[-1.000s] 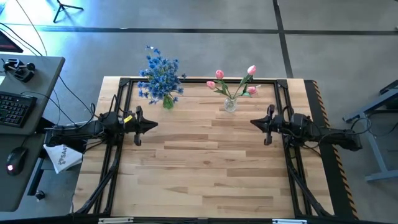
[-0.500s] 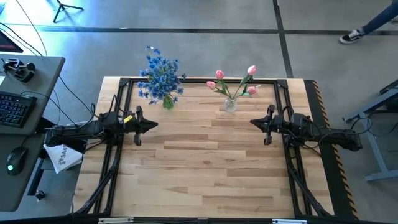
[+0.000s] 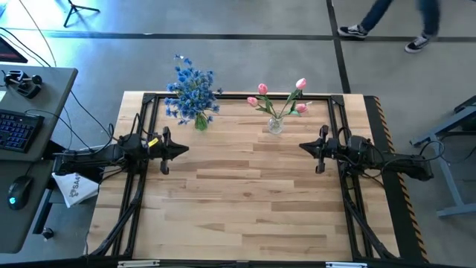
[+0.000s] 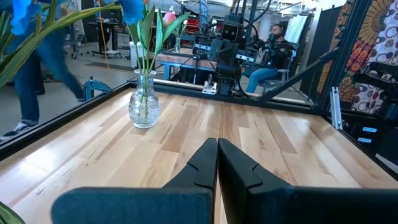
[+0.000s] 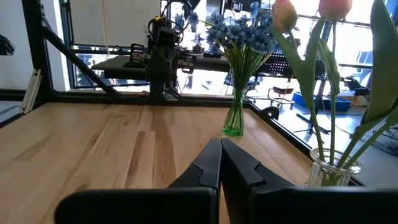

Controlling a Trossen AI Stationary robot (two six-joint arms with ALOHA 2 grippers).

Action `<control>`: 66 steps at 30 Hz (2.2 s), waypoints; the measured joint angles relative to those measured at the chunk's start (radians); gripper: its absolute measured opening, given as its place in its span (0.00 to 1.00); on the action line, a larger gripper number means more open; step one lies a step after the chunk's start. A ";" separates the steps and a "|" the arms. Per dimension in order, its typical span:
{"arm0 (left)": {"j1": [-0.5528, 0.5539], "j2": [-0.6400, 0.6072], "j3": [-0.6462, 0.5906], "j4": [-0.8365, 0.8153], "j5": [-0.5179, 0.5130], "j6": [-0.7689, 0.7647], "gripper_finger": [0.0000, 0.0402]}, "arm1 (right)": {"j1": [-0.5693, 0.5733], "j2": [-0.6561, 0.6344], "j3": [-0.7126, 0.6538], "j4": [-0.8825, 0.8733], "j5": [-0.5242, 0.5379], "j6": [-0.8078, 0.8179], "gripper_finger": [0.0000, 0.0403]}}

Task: Sort flowers into vase by color
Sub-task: Return to Home Position

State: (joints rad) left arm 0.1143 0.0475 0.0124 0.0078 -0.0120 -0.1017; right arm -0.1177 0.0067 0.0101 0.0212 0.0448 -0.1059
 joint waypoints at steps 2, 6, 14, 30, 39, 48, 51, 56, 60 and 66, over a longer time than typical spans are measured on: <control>0.000 0.000 0.000 0.000 0.000 0.000 0.00 | 0.000 0.000 0.000 0.000 0.000 0.000 0.00; 0.000 0.000 0.000 0.000 0.000 0.000 0.00 | 0.000 0.000 0.000 0.000 0.000 0.000 0.00; -0.050 -0.043 0.002 0.009 0.000 -0.121 0.00 | 0.000 0.000 0.000 0.000 0.000 0.000 0.00; -0.253 -0.044 0.000 0.003 0.020 0.034 0.00 | 0.000 0.000 0.000 0.000 0.000 0.000 0.00; -0.290 -0.044 0.000 0.005 -0.005 0.026 0.00 | 0.000 0.000 0.000 0.000 0.001 0.000 0.00; -0.290 -0.027 0.000 0.003 -0.004 0.026 0.00 | 0.000 0.000 -0.001 0.000 0.000 0.000 0.00; -0.290 -0.028 0.000 0.000 -0.004 0.026 0.00 | 0.000 0.000 -0.001 0.000 0.000 0.001 0.00; -0.290 -0.028 0.000 0.000 -0.003 0.026 0.00 | 0.000 0.000 -0.001 0.000 0.000 0.000 0.00; -0.290 -0.028 0.000 0.000 -0.003 0.026 0.00 | 0.000 0.000 -0.001 0.000 0.000 0.000 0.00; -0.290 -0.028 0.000 0.000 -0.003 0.026 0.00 | 0.000 0.000 -0.001 0.000 0.000 0.001 0.00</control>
State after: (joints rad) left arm -0.1757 0.0196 0.0128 0.0082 -0.0154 -0.0753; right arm -0.1177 0.0063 0.0093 0.0212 0.0452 -0.1052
